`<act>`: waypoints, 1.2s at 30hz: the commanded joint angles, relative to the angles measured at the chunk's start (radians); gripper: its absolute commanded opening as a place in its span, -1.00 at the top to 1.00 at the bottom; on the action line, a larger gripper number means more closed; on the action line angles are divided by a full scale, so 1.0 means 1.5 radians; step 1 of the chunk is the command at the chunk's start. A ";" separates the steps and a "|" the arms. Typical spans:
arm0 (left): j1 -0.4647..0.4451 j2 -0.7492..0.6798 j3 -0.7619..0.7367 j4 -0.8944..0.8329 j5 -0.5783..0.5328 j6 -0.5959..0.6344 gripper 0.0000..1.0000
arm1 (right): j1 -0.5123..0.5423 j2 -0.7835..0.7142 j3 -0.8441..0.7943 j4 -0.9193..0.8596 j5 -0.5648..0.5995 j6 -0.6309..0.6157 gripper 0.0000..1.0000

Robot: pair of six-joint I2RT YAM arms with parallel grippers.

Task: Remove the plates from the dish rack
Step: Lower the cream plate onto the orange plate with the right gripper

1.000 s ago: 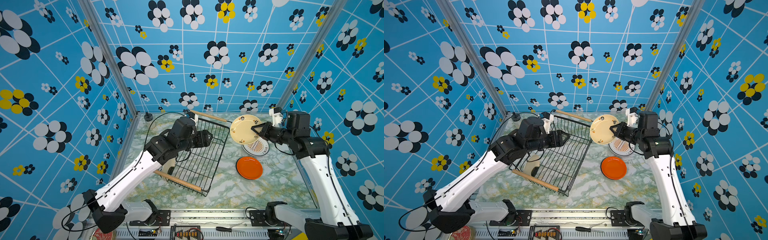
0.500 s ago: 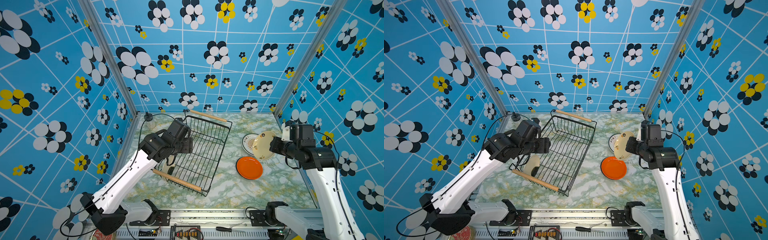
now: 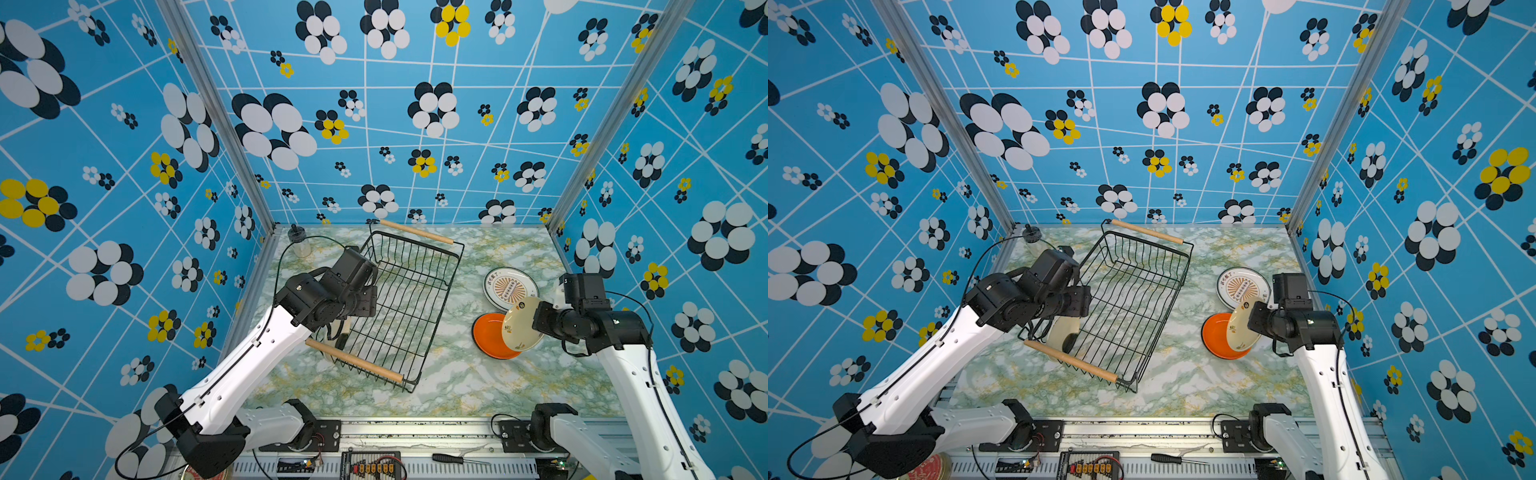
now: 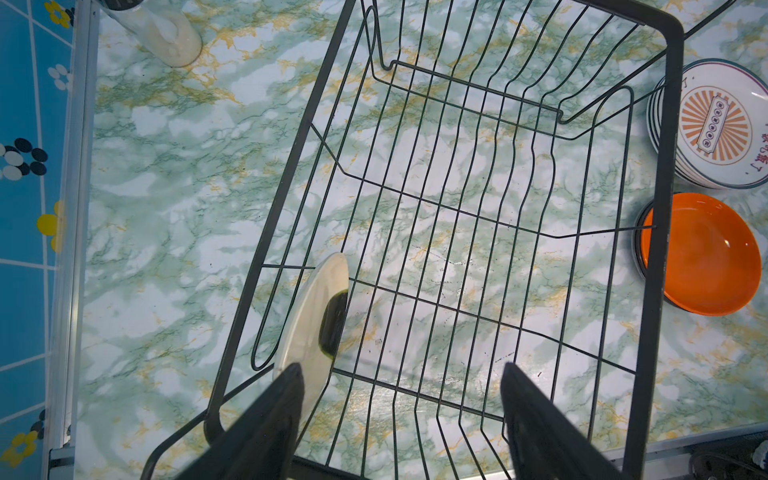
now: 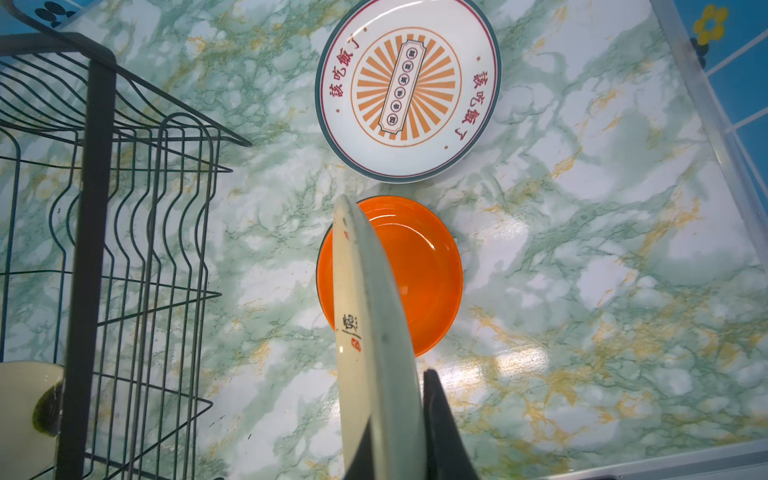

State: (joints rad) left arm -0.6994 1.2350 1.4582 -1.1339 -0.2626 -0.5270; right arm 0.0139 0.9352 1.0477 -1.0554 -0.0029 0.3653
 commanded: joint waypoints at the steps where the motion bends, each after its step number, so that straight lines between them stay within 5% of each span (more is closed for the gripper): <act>1: 0.005 -0.018 -0.023 -0.006 -0.011 0.006 -0.53 | -0.005 -0.006 -0.027 0.028 -0.038 0.027 1.00; 36: 0.010 -0.044 -0.086 -0.016 -0.005 -0.010 -0.51 | -0.009 0.073 -0.156 0.184 -0.083 0.062 1.00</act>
State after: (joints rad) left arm -0.6937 1.1824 1.3415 -1.1484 -0.2626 -0.5312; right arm 0.0093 1.0378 0.8249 -0.8280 -0.1101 0.4435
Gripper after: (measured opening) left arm 0.756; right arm 0.113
